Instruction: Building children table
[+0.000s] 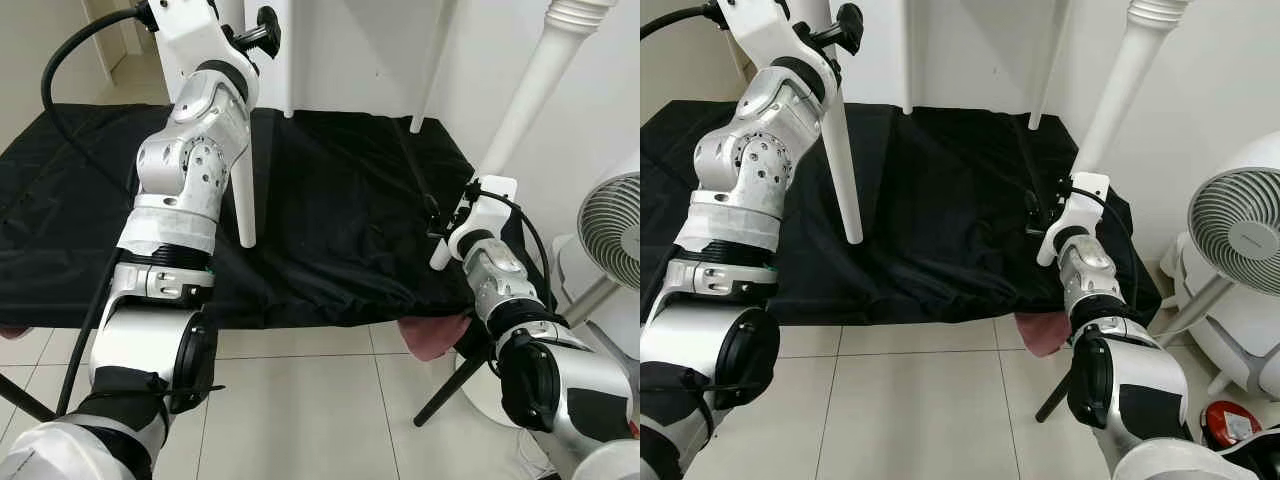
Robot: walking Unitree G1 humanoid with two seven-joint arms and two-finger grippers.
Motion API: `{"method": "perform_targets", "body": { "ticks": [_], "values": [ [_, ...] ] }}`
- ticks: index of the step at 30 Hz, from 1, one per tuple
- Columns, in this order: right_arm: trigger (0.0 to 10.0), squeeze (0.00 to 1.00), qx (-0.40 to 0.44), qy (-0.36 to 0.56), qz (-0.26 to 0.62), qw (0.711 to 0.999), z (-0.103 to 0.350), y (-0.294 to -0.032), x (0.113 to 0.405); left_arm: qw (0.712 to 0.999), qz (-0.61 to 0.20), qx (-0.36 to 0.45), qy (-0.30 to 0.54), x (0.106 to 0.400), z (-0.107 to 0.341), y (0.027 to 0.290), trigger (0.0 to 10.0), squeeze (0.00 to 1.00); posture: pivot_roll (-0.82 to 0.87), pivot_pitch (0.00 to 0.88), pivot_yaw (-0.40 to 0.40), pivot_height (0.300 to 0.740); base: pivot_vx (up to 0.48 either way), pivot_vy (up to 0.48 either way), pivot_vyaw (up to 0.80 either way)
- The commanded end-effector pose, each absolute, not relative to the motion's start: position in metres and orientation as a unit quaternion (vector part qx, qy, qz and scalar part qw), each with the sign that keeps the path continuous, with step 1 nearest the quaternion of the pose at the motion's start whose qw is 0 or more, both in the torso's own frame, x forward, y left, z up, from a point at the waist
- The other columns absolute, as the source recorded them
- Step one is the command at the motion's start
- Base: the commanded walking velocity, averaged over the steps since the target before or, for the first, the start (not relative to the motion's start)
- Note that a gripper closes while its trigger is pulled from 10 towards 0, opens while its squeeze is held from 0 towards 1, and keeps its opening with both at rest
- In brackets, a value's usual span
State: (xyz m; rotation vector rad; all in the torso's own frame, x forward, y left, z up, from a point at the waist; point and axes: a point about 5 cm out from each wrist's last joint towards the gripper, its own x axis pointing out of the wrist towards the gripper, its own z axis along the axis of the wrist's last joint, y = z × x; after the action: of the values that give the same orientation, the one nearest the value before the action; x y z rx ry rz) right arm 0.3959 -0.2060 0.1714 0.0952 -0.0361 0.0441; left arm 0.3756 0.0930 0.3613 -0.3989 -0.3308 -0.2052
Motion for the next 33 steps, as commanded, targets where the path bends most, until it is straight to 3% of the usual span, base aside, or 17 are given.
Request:
{"method": "perform_targets", "body": {
  "ticks": [1, 2, 3, 5, 6, 33],
  "values": [
    [10.0, 0.00, 0.050, 0.008, 0.060, 0.997, 0.1617, -0.1888, 0.3965, 0.931, -0.265, -0.158, -0.196, 0.3647, 0.3682, 0.0657, 10.0, 0.00, 0.06, 0.000, 0.000, 0.740, 0.000, 0.000, 0.00],
    [10.0, 0.00, 0.050, 0.008, 0.060, 0.997, 0.1618, -0.1888, 0.3965, 0.931, -0.265, -0.159, -0.195, 0.3649, 0.3672, 0.0661, 10.0, 0.00, 0.06, 0.000, 0.000, 0.740, 0.000, 0.000, 0.00],
    [10.0, 1.00, 0.055, 0.007, 0.061, 0.997, 0.1620, -0.1892, 0.3964, 0.933, -0.263, -0.154, -0.192, 0.3648, 0.3639, 0.0667, 10.0, 1.00, 0.06, 0.000, 0.000, 0.740, 0.000, 0.000, 0.00],
    [10.0, 1.00, 0.058, 0.006, 0.061, 0.996, 0.1621, -0.1895, 0.3964, 0.935, -0.262, -0.149, -0.189, 0.3648, 0.3613, 0.0671, 10.0, 1.00, 0.06, 0.000, 0.000, 0.740, 0.000, 0.000, 0.00],
    [10.0, 1.00, 0.061, 0.005, 0.061, 0.996, 0.1622, -0.1897, 0.3963, 0.935, -0.262, -0.148, -0.186, 0.3644, 0.3592, 0.0676, 10.0, 1.00, 0.06, 0.000, -0.153, 0.740, 0.000, 0.000, 0.00],
    [10.0, 1.00, 0.061, 0.005, 0.061, 0.996, 0.1622, -0.1897, 0.3963, 0.935, -0.262, -0.148, -0.186, 0.3644, 0.3592, 0.0676, 10.0, 1.00, 0.06, 0.000, -0.153, 0.740, 0.000, 0.000, 0.00]
  ]
}}
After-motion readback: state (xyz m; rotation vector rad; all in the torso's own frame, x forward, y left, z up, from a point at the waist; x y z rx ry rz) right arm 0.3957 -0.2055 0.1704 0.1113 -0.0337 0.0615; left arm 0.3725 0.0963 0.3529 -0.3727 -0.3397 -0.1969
